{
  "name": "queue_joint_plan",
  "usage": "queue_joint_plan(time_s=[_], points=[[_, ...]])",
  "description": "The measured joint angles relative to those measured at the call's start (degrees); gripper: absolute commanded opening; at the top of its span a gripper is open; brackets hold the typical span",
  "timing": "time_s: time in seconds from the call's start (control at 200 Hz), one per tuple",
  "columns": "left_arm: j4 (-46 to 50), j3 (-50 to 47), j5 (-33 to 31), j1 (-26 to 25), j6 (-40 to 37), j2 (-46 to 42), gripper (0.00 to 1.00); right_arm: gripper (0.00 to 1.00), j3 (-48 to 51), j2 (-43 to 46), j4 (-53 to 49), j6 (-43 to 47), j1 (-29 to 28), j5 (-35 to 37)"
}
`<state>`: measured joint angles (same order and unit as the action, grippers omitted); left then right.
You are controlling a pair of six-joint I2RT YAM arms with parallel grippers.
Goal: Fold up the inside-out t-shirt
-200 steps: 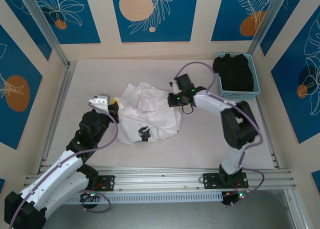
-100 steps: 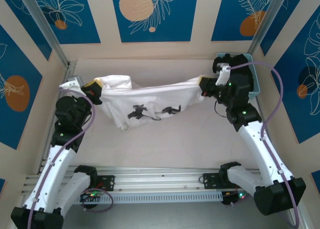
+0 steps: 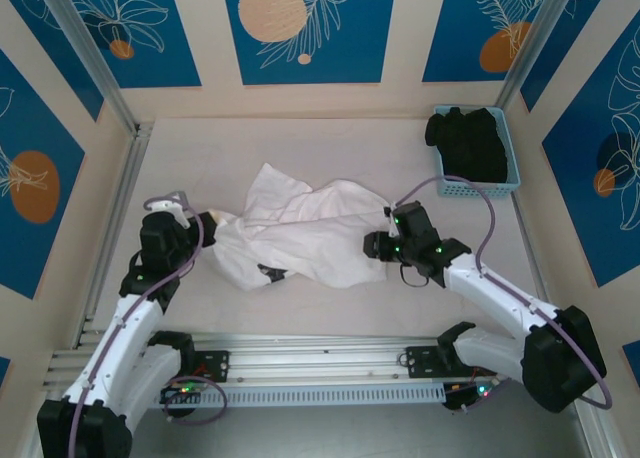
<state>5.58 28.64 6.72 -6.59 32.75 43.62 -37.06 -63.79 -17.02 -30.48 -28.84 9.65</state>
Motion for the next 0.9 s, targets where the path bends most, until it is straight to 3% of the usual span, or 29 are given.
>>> queue_joint_plan(time_s=[0.37,0.585,0.77,0.9], points=[[-0.2,-3.3,2.3,0.1,0.2,-0.8,0.00,0.50,-20.4,-27.7,-1.9,8.5,2.7,5.4],[-0.8,-3.4,3.5,0.1,0.2,-0.8,0.00,0.51,-21.0,-30.4,-6.6,8.7,6.8,3.7],[-2.6,-3.5,4.4,0.1,0.2,0.5,0.00,0.36,-21.1,-33.6,-6.8,8.5,8.1,-2.3],[-3.4,-3.5,4.9,0.1,0.4,0.8,0.00,0.12,-21.1,-36.2,-7.0,8.3,7.3,-4.7]])
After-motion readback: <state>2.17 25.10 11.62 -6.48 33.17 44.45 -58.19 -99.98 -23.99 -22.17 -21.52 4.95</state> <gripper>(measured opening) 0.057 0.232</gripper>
